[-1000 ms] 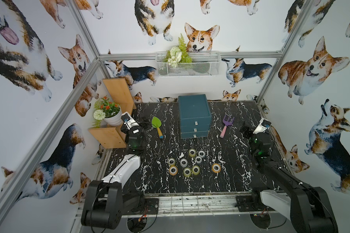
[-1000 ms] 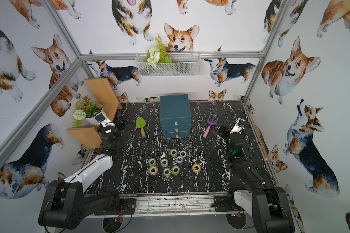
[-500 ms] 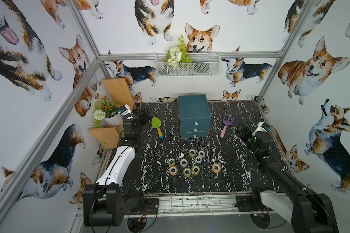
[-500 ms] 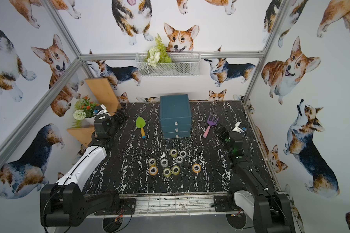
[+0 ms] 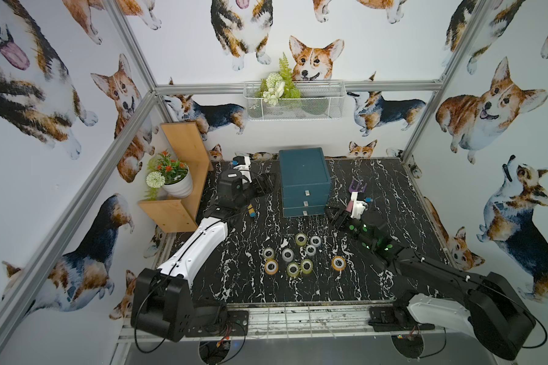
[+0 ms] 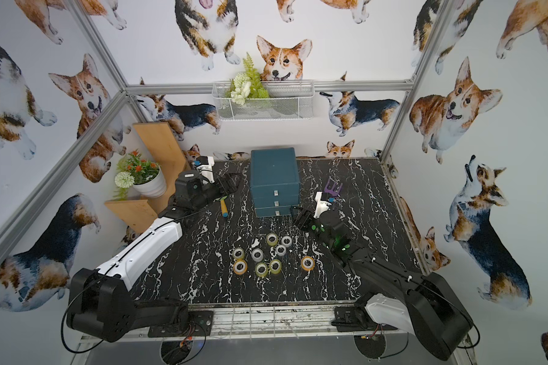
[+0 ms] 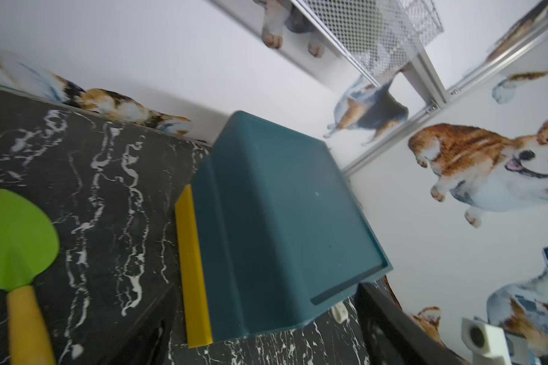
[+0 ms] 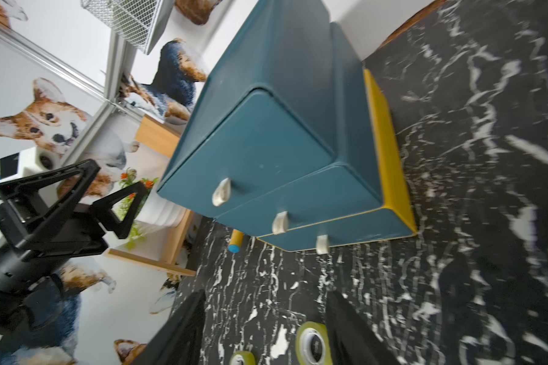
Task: Place the transparent tape into the drawer according to color
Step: Open the drawer in the storage box.
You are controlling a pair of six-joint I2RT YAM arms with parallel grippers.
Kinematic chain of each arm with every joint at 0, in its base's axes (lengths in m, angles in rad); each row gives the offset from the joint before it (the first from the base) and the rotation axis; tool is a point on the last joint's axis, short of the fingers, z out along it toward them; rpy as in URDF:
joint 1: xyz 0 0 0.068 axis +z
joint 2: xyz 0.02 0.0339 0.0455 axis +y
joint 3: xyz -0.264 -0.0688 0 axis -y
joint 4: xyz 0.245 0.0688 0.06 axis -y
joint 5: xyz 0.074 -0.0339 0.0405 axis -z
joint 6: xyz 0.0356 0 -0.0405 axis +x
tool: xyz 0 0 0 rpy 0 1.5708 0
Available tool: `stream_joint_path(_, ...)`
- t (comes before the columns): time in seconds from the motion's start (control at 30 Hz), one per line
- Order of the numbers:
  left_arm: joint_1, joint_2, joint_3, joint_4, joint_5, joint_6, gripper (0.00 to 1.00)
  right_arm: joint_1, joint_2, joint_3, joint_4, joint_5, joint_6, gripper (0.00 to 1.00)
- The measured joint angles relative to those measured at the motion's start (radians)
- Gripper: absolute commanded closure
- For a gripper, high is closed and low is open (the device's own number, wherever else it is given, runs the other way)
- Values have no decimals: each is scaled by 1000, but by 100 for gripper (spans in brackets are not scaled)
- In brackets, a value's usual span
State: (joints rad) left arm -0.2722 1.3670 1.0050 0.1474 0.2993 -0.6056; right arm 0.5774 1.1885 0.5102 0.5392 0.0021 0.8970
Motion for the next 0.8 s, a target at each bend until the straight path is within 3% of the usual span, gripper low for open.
stream_joint_path(0.2, -59, 53, 60, -50, 11, 58, 8, 48, 157, 63, 116, 30, 107, 46)
stream_joint_path(0.63, -85, 117, 103, -170, -114, 139, 11, 110, 274, 158, 216, 160, 256, 47)
stream_joint_path(0.8, -84, 128, 108, -176, -129, 142, 11, 110, 317, 188, 218, 181, 293, 51)
